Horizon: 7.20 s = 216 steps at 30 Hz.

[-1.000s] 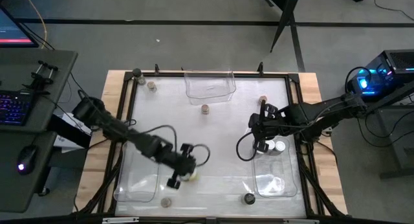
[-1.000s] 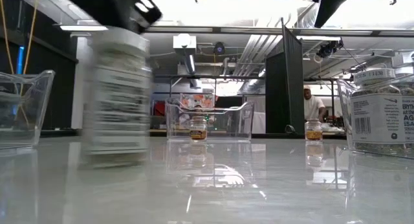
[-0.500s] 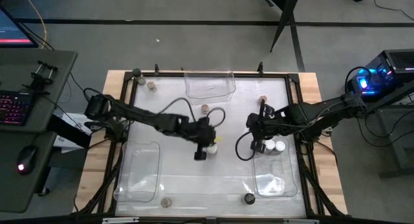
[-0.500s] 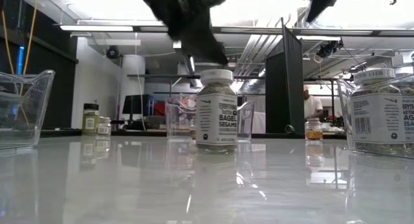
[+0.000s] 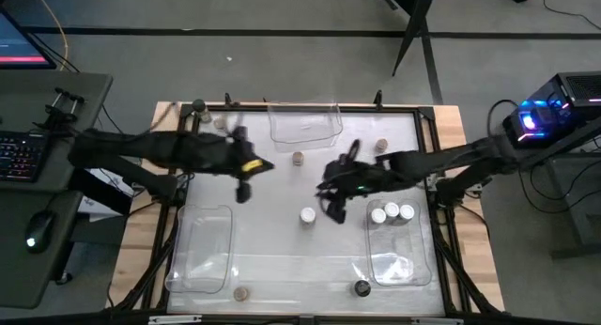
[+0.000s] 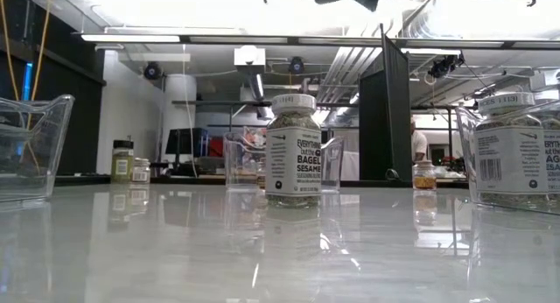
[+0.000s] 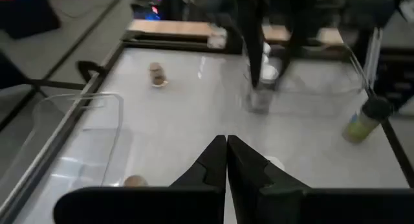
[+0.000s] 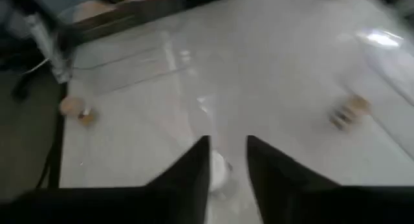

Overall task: Sort spices by type
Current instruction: Put the white seasoning bottle into the bottom right transparent bin

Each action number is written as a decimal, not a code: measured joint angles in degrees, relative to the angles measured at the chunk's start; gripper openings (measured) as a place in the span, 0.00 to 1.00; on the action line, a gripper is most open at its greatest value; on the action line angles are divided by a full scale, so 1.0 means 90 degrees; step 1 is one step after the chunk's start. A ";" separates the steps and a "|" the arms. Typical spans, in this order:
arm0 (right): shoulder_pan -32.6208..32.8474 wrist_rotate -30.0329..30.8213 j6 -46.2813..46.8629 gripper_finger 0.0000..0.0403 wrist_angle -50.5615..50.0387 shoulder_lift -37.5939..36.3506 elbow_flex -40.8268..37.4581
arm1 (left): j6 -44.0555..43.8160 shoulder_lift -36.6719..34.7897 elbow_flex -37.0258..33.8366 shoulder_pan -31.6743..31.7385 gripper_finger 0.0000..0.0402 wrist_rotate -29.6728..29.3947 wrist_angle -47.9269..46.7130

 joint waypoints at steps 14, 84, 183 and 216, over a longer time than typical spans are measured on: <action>-0.0243 -0.1816 -0.4332 0.73 -0.2282 0.2855 0.2579 | -0.1442 -0.1377 -0.0801 -0.0949 0.00 -0.1238 -0.0030; 0.2475 -0.0641 0.2232 0.48 -0.3773 -0.0163 -0.0963 | -0.0416 -0.0795 -0.0802 -0.0167 0.00 -0.2015 0.0330; 0.2208 0.0493 0.1384 0.58 -0.3994 -0.0005 -0.0253 | -0.0418 -0.0800 -0.0802 -0.0171 0.00 -0.2028 0.0169; 0.2532 0.0078 0.1540 0.00 -0.3968 0.1867 -0.0215 | -0.0532 -0.0800 -0.0802 -0.0170 0.00 -0.1898 0.0175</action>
